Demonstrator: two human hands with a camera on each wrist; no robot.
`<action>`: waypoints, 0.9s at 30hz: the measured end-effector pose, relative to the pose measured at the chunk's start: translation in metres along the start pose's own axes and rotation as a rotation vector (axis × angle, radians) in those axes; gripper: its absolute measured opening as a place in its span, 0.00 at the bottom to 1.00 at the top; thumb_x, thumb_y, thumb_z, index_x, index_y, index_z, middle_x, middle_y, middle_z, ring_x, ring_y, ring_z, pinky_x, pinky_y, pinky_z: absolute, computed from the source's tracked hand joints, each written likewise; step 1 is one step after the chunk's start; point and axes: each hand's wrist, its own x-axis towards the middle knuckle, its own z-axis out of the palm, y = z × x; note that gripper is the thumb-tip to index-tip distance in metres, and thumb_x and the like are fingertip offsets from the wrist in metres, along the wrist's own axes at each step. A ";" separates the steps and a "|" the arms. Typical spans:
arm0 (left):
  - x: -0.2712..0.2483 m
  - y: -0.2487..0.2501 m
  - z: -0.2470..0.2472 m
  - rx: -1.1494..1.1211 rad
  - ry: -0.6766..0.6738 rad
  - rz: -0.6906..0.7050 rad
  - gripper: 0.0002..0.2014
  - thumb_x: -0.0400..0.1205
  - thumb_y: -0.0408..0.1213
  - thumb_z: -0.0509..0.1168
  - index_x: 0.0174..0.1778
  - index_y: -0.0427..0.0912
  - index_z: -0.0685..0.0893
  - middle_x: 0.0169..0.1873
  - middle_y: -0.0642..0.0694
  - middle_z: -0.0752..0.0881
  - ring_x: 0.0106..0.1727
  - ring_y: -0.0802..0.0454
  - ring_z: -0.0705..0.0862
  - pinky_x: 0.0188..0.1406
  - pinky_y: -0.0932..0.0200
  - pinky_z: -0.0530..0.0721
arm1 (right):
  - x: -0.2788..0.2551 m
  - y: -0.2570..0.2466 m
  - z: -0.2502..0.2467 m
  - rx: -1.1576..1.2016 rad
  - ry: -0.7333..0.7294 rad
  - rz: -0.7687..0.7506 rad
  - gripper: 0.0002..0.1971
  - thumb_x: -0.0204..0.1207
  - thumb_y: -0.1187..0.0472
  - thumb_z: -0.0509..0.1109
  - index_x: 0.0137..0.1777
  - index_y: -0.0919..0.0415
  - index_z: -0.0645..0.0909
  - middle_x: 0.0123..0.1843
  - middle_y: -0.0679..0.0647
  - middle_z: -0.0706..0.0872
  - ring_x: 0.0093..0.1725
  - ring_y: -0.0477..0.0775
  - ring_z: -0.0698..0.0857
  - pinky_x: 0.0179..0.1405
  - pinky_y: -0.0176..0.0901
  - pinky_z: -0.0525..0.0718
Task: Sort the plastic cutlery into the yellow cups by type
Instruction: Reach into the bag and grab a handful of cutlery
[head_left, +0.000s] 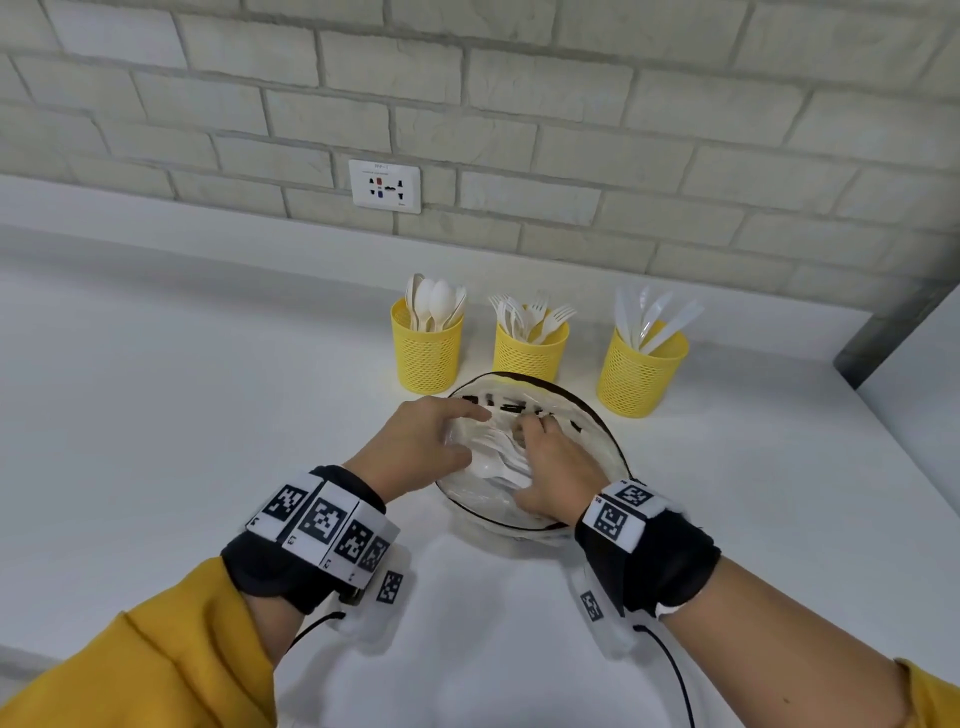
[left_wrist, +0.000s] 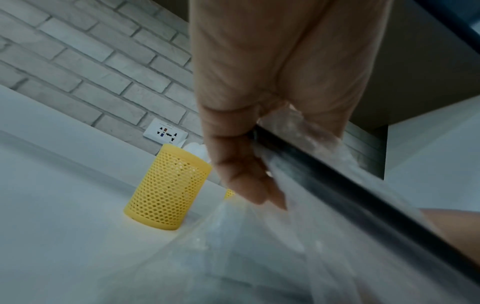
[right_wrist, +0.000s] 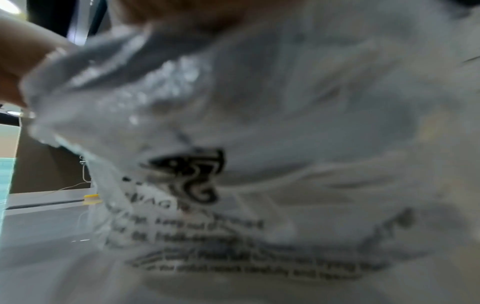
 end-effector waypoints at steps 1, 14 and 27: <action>0.000 0.000 -0.001 -0.004 0.013 -0.007 0.22 0.75 0.26 0.66 0.63 0.48 0.83 0.50 0.30 0.83 0.31 0.58 0.76 0.22 0.78 0.70 | 0.002 0.000 0.000 0.010 -0.002 0.033 0.34 0.68 0.54 0.74 0.72 0.60 0.64 0.69 0.60 0.72 0.64 0.62 0.78 0.56 0.51 0.79; 0.008 -0.014 0.004 0.063 0.056 -0.030 0.28 0.76 0.19 0.51 0.67 0.45 0.80 0.67 0.42 0.79 0.66 0.44 0.78 0.49 0.70 0.70 | -0.015 0.011 -0.024 0.176 0.028 -0.097 0.23 0.73 0.59 0.69 0.69 0.57 0.75 0.64 0.57 0.84 0.65 0.60 0.80 0.53 0.40 0.75; 0.026 -0.001 -0.012 -0.140 -0.205 -0.019 0.34 0.74 0.16 0.54 0.70 0.53 0.76 0.52 0.54 0.74 0.50 0.40 0.79 0.41 0.50 0.81 | -0.021 0.030 -0.024 0.374 0.214 -0.228 0.22 0.70 0.71 0.68 0.65 0.59 0.78 0.59 0.53 0.87 0.59 0.50 0.83 0.51 0.29 0.75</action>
